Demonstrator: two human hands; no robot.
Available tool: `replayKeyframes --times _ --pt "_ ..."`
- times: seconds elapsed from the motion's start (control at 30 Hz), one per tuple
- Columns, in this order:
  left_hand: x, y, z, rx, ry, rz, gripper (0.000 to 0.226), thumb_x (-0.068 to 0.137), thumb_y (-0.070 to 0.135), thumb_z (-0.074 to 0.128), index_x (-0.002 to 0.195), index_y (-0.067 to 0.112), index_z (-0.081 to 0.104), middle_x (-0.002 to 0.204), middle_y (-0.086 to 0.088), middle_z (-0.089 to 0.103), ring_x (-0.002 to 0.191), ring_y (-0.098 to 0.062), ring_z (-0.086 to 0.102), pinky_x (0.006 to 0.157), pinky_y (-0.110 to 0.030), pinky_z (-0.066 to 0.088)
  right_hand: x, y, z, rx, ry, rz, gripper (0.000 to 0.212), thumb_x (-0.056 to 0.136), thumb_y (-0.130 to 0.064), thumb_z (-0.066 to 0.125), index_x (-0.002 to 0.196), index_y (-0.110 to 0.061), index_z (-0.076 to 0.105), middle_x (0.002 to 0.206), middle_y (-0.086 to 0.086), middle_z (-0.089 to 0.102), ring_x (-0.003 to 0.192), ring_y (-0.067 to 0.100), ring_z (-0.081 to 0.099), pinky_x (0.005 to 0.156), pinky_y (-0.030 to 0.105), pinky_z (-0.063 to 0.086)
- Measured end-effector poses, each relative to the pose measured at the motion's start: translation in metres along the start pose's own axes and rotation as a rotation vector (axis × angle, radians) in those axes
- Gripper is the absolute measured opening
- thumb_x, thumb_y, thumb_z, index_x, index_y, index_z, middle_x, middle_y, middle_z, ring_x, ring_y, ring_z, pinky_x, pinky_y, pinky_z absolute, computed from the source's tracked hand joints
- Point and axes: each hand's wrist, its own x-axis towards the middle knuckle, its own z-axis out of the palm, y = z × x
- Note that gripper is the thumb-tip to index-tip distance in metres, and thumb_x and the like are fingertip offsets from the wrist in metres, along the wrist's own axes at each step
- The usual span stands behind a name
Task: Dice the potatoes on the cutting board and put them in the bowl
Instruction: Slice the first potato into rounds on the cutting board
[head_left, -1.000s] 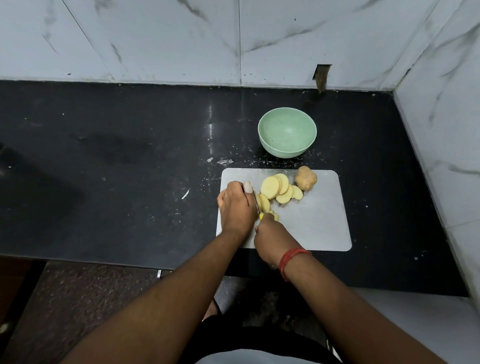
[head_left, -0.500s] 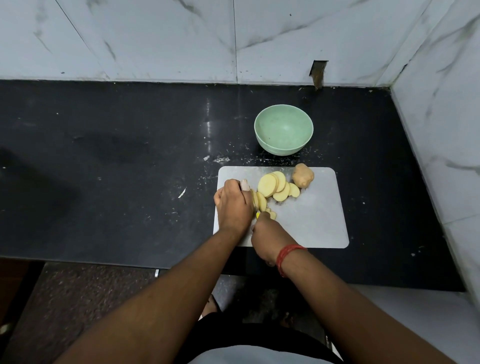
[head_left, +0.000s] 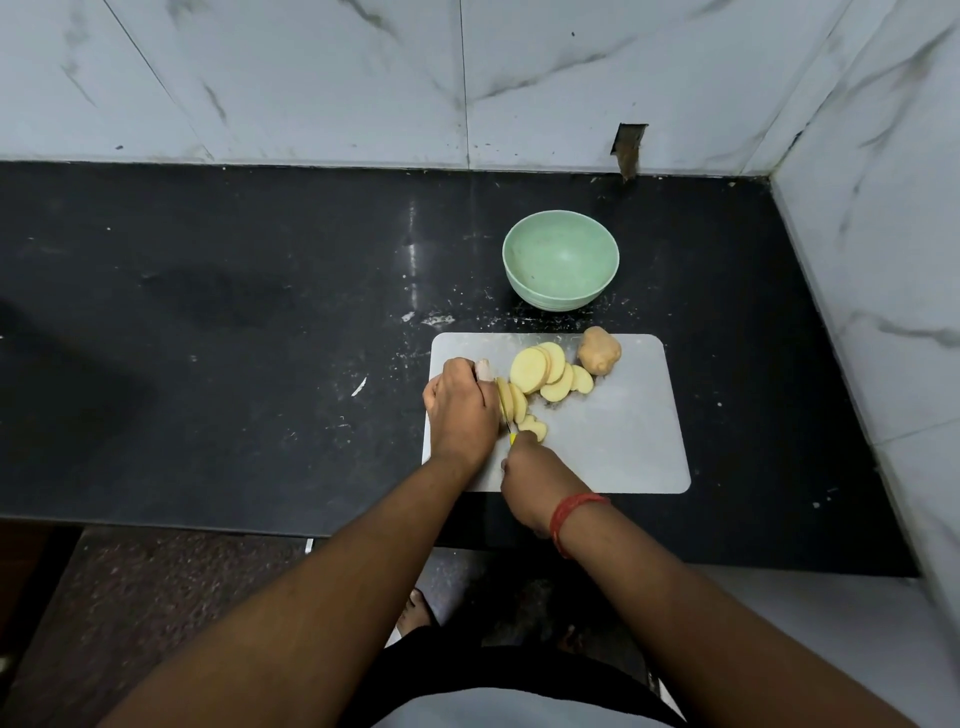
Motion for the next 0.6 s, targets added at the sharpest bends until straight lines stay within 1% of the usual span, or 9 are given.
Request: replayKeyframes --times 0.1,0.2,0.23,0.3,0.37,0.43,0.5,0.57,0.6 --pt "0.001 0.000 -0.001 -0.010 -0.014 -0.006 0.026 0.110 0.026 0.033 0.087 0.015 0.040 0.088 -0.006 0.055 0.084 -0.019 0.043 0.110 -0.039 0.025 0.003 0.000 0.002 0.013 0.003 0.005 0.035 0.095 -0.006 0.042 0.129 0.004 0.039 0.113 0.020 0.060 0.102 0.034 0.061 0.072 0.032 0.040" --pt "0.001 -0.001 -0.001 -0.009 -0.014 0.002 0.027 0.110 0.027 0.033 0.086 0.016 0.039 0.087 -0.004 0.054 0.082 -0.019 0.043 0.109 -0.039 0.026 -0.006 0.009 0.009 -0.007 -0.014 0.016 0.048 0.093 0.001 0.041 0.138 0.010 0.026 0.107 0.020 0.064 0.091 0.030 0.062 0.066 0.029 0.037" --pt "0.001 -0.002 -0.001 -0.010 -0.012 0.005 0.027 0.110 0.027 0.032 0.086 0.016 0.039 0.086 -0.004 0.055 0.082 -0.019 0.044 0.109 -0.039 0.027 -0.009 0.014 0.011 -0.003 -0.017 0.020 0.046 0.093 0.001 0.040 0.137 0.008 0.028 0.107 0.020 0.064 0.091 0.030 0.062 0.067 0.030 0.037" --pt "0.001 -0.003 -0.001 -0.015 -0.012 0.008 0.027 0.110 0.028 0.031 0.087 0.016 0.040 0.087 -0.005 0.057 0.082 -0.019 0.046 0.109 -0.040 0.027 -0.017 0.022 0.011 -0.002 -0.015 0.028 0.032 0.093 0.000 0.039 0.125 0.002 0.036 0.105 0.018 0.062 0.086 0.030 0.060 0.067 0.030 0.038" --pt "0.001 -0.002 -0.002 -0.029 -0.016 0.001 0.026 0.110 0.027 0.032 0.088 0.017 0.041 0.089 -0.005 0.056 0.085 -0.019 0.045 0.109 -0.039 0.028 -0.023 0.028 0.011 -0.023 -0.016 0.022 0.024 0.093 -0.001 0.038 0.117 -0.001 0.038 0.092 0.012 0.057 0.069 0.021 0.052 0.058 0.029 0.035" --pt "0.001 -0.003 -0.002 -0.023 -0.015 0.021 0.023 0.110 0.024 0.033 0.089 0.018 0.041 0.092 -0.002 0.053 0.087 -0.018 0.044 0.109 -0.040 0.029 -0.027 0.032 0.010 -0.022 -0.012 0.004 0.016 0.094 -0.002 0.038 0.110 -0.003 0.038 0.079 0.004 0.048 0.060 0.012 0.043 0.048 0.023 0.027" --pt "0.001 -0.003 -0.003 0.003 -0.025 0.045 0.022 0.110 0.022 0.034 0.090 0.020 0.043 0.094 0.000 0.050 0.090 -0.018 0.044 0.109 -0.042 0.029 -0.029 0.032 0.010 0.026 0.009 -0.007 0.006 0.097 -0.006 0.039 0.102 -0.008 0.036 0.079 0.003 0.048 0.064 0.015 0.045 0.048 0.023 0.027" --pt "0.002 -0.004 -0.003 0.022 -0.044 0.048 0.025 0.110 0.023 0.033 0.090 0.021 0.047 0.094 0.000 0.051 0.094 -0.020 0.046 0.110 -0.042 0.029 -0.030 0.029 0.008 0.083 0.059 -0.017 0.004 0.100 -0.012 0.039 0.100 -0.009 0.037 0.092 0.012 0.058 0.072 0.021 0.049 0.057 0.029 0.034" --pt "0.002 -0.004 -0.003 0.027 -0.053 0.047 0.028 0.110 0.026 0.031 0.091 0.020 0.050 0.094 0.000 0.051 0.096 -0.020 0.047 0.110 -0.042 0.029 -0.030 0.028 0.007 0.100 0.087 -0.028 0.007 0.101 -0.015 0.039 0.103 -0.008 0.038 0.097 0.015 0.060 0.075 0.022 0.049 0.061 0.029 0.035"
